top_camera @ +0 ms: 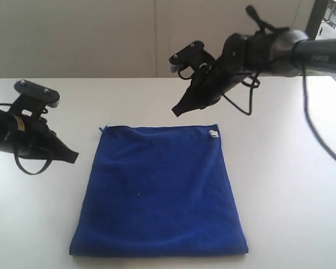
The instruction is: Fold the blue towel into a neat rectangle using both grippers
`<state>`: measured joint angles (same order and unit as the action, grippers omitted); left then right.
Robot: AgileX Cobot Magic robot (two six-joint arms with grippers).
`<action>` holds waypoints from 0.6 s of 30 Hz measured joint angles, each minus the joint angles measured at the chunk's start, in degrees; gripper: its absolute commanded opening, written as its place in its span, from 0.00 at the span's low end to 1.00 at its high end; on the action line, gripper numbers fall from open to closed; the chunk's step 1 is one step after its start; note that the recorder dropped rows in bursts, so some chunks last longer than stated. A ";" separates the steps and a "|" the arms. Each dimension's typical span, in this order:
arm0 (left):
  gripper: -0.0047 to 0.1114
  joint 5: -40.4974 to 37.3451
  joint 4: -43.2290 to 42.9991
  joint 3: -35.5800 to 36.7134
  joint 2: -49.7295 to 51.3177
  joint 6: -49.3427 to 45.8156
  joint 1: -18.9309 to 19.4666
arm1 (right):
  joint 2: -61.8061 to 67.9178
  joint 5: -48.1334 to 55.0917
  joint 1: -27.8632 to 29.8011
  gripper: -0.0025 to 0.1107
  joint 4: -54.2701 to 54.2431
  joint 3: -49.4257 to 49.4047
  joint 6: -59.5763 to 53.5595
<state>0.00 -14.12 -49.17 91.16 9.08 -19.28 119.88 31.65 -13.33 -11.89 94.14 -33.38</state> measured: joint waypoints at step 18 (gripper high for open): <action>0.04 -49.47 36.95 -9.20 -7.09 -69.84 -10.72 | -34.40 21.24 -9.05 0.02 4.84 -30.39 -5.54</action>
<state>-49.47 22.83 -58.36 84.07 -60.76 -30.00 85.48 52.89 -22.38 -7.05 63.75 -38.93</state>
